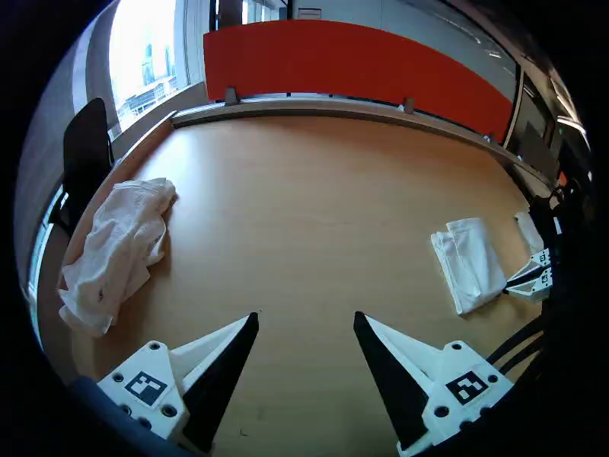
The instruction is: Fold towel
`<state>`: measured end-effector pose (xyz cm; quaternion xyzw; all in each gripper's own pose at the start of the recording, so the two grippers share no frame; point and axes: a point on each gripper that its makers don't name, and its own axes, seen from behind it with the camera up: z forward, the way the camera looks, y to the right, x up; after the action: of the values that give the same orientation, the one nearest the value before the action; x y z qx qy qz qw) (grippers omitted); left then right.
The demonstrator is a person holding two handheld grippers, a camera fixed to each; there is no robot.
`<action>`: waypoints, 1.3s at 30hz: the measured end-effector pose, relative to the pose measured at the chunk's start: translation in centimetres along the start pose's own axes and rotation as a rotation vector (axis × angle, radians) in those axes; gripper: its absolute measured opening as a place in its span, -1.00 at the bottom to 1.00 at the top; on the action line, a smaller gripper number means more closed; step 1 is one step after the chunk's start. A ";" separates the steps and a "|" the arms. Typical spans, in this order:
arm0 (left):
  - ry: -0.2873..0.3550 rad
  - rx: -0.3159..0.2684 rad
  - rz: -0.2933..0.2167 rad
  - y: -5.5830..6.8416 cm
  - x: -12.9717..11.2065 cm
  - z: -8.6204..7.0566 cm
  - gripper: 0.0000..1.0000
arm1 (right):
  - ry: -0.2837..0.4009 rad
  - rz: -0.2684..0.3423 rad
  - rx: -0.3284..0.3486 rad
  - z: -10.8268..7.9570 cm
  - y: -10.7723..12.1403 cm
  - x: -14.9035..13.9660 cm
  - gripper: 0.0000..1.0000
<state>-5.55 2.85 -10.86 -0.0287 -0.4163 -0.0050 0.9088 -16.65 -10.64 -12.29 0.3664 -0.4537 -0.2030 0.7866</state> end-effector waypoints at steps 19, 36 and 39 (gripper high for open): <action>0.011 -0.003 0.005 0.1 0.3 -0.2 0.86 | 0.155 -0.054 -0.049 -4.5 1.2 9.1 -0.92; 0.049 -0.007 0.009 0.1 2.3 -1.3 0.86 | 0.379 -0.111 -0.122 -12.1 3.7 20.2 -0.92; 0.053 -0.012 0.010 0.3 2.5 -1.4 0.86 | 0.385 -0.107 -0.141 -12.8 4.5 20.2 -0.92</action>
<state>-2.79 3.15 -9.89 -0.0361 -0.3918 -0.0039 0.9193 4.55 -15.89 -1.58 0.3659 -0.2598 -0.2020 0.8705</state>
